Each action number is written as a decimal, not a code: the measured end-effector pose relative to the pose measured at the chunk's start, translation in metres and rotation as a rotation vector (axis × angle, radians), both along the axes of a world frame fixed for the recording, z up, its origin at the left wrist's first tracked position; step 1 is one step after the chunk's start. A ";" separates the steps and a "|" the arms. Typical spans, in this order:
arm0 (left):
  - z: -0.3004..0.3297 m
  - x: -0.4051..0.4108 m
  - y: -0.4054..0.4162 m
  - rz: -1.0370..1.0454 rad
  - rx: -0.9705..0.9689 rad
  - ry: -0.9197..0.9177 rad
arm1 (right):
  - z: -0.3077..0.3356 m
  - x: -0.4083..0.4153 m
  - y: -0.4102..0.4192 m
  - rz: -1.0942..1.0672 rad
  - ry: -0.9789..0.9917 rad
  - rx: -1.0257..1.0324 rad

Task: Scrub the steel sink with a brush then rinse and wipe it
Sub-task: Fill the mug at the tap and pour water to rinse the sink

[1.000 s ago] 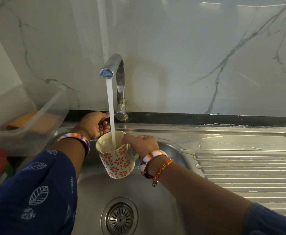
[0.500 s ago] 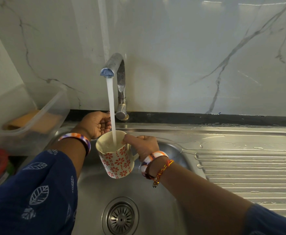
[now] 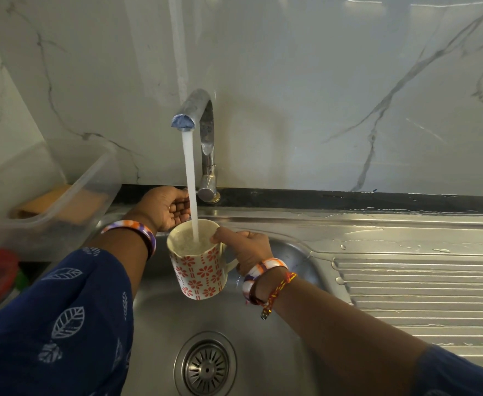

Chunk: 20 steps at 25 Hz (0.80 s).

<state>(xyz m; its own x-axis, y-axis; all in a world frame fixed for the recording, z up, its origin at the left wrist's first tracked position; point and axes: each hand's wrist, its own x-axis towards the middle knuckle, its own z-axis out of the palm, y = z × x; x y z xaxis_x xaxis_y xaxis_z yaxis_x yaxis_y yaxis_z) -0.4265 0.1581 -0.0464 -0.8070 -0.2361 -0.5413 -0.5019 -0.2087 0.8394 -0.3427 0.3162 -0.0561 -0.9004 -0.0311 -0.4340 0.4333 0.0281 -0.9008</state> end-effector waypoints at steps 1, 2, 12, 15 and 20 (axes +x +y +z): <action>0.000 0.000 0.000 0.000 0.001 -0.002 | 0.000 0.000 0.001 0.003 -0.001 0.003; 0.000 0.000 0.001 0.001 0.002 -0.003 | 0.000 0.000 0.001 0.000 -0.001 0.000; 0.001 0.001 0.002 0.013 0.023 0.008 | -0.001 0.001 0.002 -0.032 0.002 -0.023; -0.001 0.000 0.002 0.010 -0.018 0.015 | -0.001 0.005 0.002 -0.032 -0.003 -0.029; 0.010 -0.014 0.014 -0.009 -0.487 0.246 | 0.003 0.004 0.005 -0.031 0.001 0.017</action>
